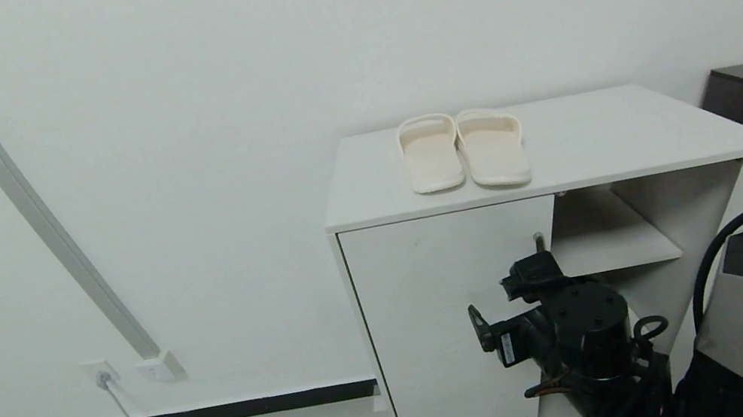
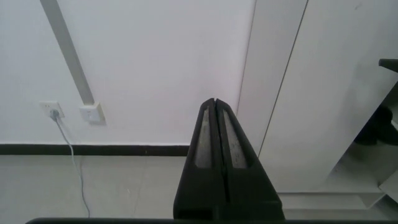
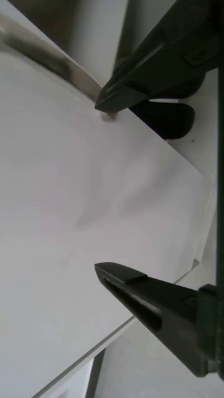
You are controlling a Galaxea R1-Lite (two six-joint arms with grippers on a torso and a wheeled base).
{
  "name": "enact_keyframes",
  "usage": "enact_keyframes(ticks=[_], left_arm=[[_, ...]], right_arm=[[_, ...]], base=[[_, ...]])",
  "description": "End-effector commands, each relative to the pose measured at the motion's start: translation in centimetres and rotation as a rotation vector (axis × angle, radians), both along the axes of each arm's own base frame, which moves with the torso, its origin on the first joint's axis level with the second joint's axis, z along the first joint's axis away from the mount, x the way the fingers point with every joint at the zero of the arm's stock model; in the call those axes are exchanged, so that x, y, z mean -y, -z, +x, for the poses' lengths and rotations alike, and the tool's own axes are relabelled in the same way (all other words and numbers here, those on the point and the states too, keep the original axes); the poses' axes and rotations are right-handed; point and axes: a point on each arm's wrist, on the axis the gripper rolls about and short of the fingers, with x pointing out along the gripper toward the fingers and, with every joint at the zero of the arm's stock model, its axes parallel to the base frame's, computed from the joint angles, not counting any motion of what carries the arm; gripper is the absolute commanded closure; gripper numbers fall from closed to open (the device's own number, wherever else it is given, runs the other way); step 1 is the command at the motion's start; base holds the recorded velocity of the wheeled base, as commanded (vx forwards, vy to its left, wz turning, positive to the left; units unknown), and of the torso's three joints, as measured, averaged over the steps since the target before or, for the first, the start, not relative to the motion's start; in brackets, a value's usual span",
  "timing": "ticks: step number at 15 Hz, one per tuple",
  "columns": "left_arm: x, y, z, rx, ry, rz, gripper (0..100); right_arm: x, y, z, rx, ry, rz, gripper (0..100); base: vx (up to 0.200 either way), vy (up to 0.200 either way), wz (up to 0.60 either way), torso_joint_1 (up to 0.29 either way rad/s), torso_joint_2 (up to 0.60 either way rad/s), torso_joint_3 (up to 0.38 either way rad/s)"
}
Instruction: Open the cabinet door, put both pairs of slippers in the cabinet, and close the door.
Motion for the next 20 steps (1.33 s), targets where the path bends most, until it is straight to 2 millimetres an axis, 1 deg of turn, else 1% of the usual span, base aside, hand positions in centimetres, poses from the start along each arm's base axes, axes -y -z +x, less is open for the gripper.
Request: enact_keyframes(ticks=[1,14,20], left_arm=[[0.0,0.0,0.0,0.0,0.0,-0.001,100],[0.0,0.0,0.0,0.0,0.001,-0.001,100],[0.0,0.0,0.0,0.0,0.0,-0.001,100]], right_arm=[[-0.04,0.02,-0.04,0.0,-0.001,0.0,0],[-0.01,0.01,-0.07,-0.001,-0.002,-0.002,0],[0.27,0.06,-0.04,-0.001,0.004,-0.008,0]], base=[[0.0,0.0,0.0,0.198,-0.5,-0.31],[0.0,0.0,0.0,0.237,-0.56,-0.322],[0.0,0.0,0.0,0.185,-0.4,-0.224]])
